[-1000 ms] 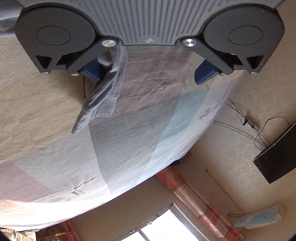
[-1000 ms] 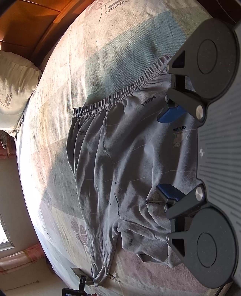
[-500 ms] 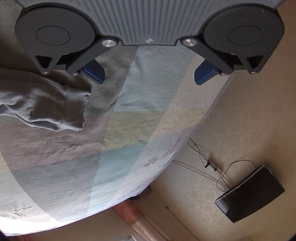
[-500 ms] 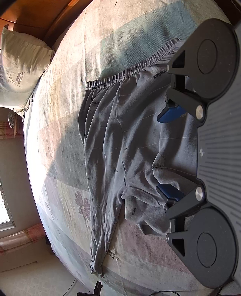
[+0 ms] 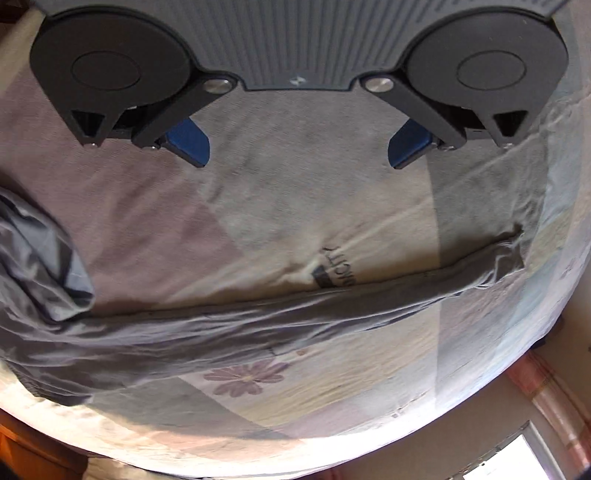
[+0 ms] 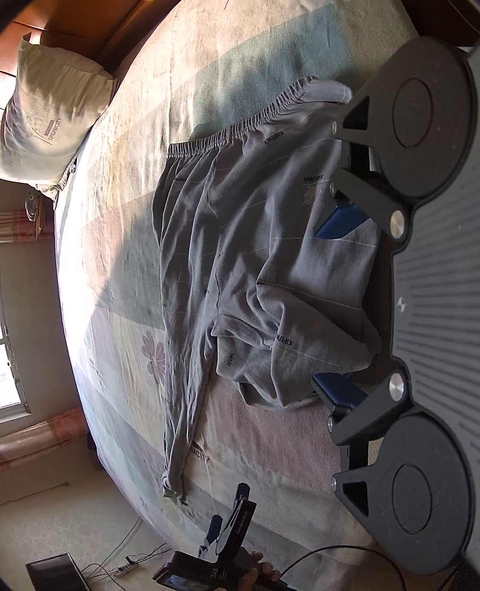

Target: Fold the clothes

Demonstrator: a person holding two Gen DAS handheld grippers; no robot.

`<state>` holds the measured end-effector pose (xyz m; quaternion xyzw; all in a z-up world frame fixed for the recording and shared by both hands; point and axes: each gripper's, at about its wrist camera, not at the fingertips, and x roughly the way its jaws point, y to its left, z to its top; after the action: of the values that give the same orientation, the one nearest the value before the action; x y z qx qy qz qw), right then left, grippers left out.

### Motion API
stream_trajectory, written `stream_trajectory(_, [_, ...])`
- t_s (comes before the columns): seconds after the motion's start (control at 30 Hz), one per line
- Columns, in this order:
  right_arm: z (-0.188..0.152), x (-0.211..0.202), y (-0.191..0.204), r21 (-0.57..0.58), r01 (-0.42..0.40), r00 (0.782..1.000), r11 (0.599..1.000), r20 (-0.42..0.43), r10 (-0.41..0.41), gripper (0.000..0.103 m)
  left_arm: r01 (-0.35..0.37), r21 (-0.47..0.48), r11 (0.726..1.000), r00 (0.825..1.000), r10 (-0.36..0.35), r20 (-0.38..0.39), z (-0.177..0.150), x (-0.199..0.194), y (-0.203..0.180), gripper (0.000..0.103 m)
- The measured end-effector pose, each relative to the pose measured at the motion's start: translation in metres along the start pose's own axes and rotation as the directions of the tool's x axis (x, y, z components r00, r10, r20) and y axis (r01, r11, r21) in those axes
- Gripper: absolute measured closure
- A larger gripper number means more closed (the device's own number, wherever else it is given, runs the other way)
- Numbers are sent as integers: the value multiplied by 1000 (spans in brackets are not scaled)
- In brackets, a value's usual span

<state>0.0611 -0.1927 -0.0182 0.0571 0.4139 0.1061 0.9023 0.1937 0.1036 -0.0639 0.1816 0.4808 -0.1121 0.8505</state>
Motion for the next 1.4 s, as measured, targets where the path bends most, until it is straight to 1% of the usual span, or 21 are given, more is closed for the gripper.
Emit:
stream_trajectory(0.13, [-12,-15,-3,10,-29,1000,1000,13,28,17,117,32,993,993,-118,18,-16,-10,-76,1])
stream_trajectory(0.23, [-19,-18,-6,12,-51,999,999,12,51,16,190,-15,982,982,-190,5,-25,-12,-108,0])
stream_trajectory(0.27, [-21,-19,-6,14,-57,998,998,11,57,16,194,-38,980,981,-194,3,-28,-12,-112,0])
stream_trajectory(0.33, [-25,-18,-9,21,-69,998,997,6,69,16,192,-86,978,981,-193,1,-35,-11,-118,0])
stream_trajectory(0.47, [-31,-20,-14,33,-99,995,995,20,99,16,167,-139,976,986,-168,5,-39,-8,-112,1])
stream_trajectory(0.6, [-33,-22,-19,47,-123,992,991,36,121,15,163,-109,980,986,-160,37,-46,-10,-114,0])
stream_trajectory(0.67, [-32,-21,-23,55,-131,991,990,43,129,15,158,-117,981,987,-153,53,-48,-10,-114,0])
stream_trajectory(0.77, [-30,-15,-26,47,-134,990,990,36,133,14,146,-133,980,989,-141,47,-46,-12,-114,0])
stream_trajectory(0.9, [-24,10,-19,-26,-121,993,992,-14,121,13,115,-185,976,993,-105,60,-47,-23,-115,1])
stream_trajectory(1.03, [-21,50,2,-135,-121,988,983,-110,107,13,78,-250,965,995,-60,81,-50,-37,-117,1])
stream_trajectory(1.1, [-18,67,11,-199,-92,989,976,-129,67,13,73,-268,961,994,-50,92,-51,-44,-118,1])
stream_trajectory(1.17, [-10,78,14,-238,-39,993,970,-114,12,13,87,-266,960,993,-61,106,-52,-50,-121,1])
stream_trajectory(1.2, [-4,81,12,-234,-23,995,972,-103,-1,13,93,-266,959,992,-65,111,-52,-53,-123,1])
stream_trajectory(1.3, [17,81,-1,-193,-3,999,981,-50,-7,13,106,-260,960,990,-77,121,-50,-56,-128,1])
stream_trajectory(1.37, [33,84,-12,-165,31,999,986,-16,-34,12,110,-257,960,989,-80,126,-48,-56,-131,1])
stream_trajectory(1.4, [39,87,-17,-160,49,999,986,-14,-52,11,114,-259,959,988,-82,129,-47,-57,-132,1])
